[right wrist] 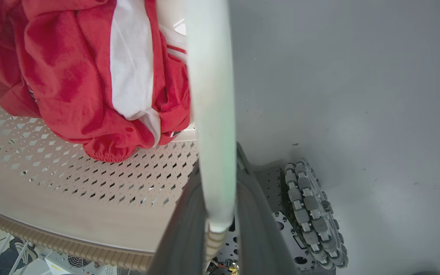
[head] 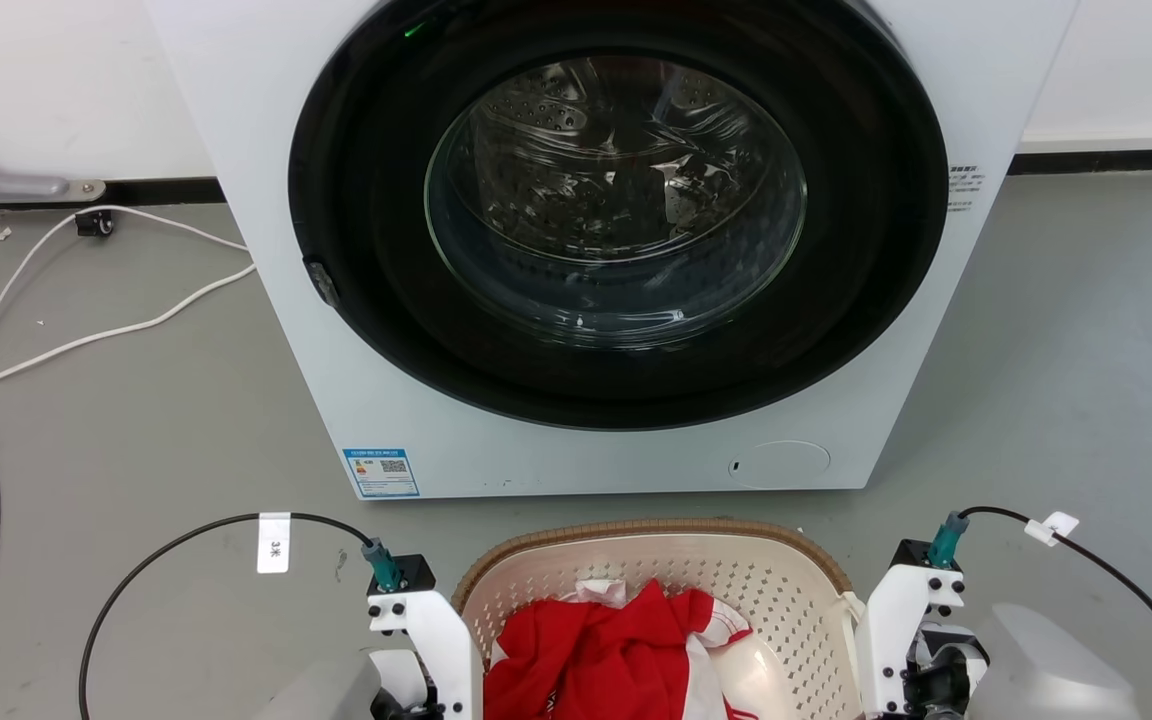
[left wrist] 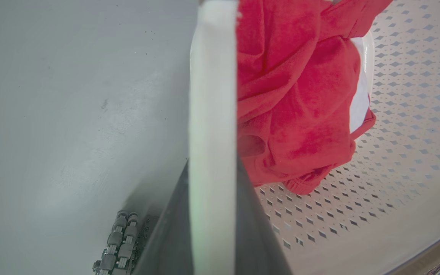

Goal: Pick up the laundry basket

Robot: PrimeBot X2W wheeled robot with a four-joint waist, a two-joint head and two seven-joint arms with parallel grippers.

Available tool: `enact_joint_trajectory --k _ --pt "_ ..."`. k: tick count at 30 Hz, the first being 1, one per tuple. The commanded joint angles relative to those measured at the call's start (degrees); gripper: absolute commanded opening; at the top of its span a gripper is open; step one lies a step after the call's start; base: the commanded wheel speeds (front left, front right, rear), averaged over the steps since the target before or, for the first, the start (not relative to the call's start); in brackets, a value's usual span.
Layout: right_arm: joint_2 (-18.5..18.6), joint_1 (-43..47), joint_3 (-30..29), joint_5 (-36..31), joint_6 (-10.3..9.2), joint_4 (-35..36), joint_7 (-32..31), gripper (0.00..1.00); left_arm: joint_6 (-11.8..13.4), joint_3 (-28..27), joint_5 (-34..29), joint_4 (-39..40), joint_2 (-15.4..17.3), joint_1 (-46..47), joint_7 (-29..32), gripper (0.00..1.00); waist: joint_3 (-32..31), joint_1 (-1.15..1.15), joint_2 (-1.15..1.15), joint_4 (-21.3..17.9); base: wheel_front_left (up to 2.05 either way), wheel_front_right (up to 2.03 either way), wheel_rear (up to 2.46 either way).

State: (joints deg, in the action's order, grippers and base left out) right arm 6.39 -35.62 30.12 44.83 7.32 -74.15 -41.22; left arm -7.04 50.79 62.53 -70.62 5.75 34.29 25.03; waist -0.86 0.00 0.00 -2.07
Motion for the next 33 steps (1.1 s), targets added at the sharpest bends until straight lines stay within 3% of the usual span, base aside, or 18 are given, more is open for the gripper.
enact_joint_trajectory --k 1,33 --pt "-1.97 -0.11 -0.55 0.14 0.3 0.57 -0.23 0.0 -0.82 0.21 0.6 0.96 -1.76 0.43 0.07 0.0 -0.01 0.0 0.0 -0.01 0.0 0.0 0.0" --pt "-1.99 -1.27 -6.37 -4.88 0.26 0.52 -3.52 0.0 -0.81 2.32 4.53 1.87 0.67 1.97 2.3 0.0 0.18 0.0 0.0 -0.62 0.0 0.0 0.0"
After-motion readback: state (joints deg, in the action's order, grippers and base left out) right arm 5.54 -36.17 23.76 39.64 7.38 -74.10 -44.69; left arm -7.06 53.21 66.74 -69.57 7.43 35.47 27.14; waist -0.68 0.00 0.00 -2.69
